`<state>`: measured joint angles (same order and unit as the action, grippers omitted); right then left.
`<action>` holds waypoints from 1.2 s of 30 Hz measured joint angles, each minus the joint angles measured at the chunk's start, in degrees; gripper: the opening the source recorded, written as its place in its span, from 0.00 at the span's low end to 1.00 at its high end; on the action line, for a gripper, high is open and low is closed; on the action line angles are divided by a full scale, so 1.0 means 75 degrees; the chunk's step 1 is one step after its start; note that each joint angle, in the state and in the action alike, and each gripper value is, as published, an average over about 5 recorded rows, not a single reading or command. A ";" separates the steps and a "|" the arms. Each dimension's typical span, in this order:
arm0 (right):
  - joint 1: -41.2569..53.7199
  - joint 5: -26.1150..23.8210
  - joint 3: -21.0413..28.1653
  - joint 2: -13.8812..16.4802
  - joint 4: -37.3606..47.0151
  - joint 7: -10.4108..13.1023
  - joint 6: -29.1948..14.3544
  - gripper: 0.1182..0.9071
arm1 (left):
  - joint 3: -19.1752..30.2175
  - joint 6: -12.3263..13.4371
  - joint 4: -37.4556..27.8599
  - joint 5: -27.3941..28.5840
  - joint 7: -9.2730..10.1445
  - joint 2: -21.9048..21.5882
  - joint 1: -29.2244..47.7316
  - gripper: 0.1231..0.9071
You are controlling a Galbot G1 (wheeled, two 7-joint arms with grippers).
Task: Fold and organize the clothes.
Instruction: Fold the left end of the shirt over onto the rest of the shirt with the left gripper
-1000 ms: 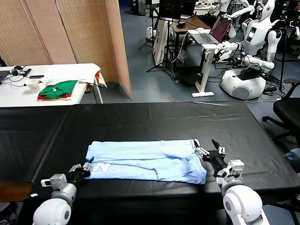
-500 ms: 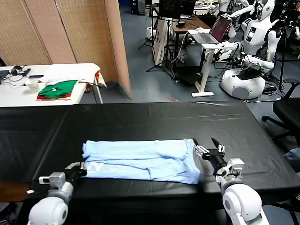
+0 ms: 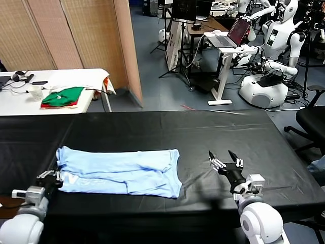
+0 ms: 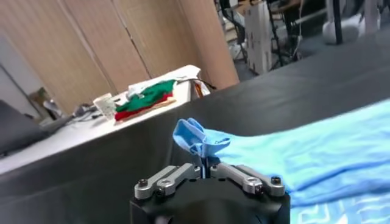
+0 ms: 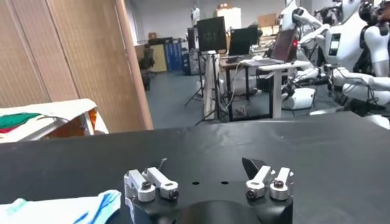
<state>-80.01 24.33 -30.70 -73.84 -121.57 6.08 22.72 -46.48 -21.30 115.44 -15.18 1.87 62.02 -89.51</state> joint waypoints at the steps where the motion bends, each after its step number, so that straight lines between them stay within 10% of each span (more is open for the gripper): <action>1: -0.0036 -0.0017 -0.0027 -0.0024 -0.0006 -0.0008 -0.0059 1.00 | 0.0086 -0.0088 0.0118 -0.0197 0.0062 0.0084 -0.0003 0.08; 12: -0.0662 -0.0404 -0.0477 -0.0253 -0.0021 -0.0080 -0.0432 1.00 | 0.1823 -0.0555 0.1035 -0.2220 0.0285 0.1531 0.0556 0.08; 36: -0.1069 -0.0765 -0.0621 -0.0571 -0.0031 -0.0118 -0.0465 1.00 | 0.4312 -0.0533 0.0488 -0.2080 0.0236 0.2685 0.1418 0.08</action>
<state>-88.03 18.59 -35.36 -78.12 -121.81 5.20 19.24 -14.14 -25.30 119.10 -30.78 3.65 82.16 -78.88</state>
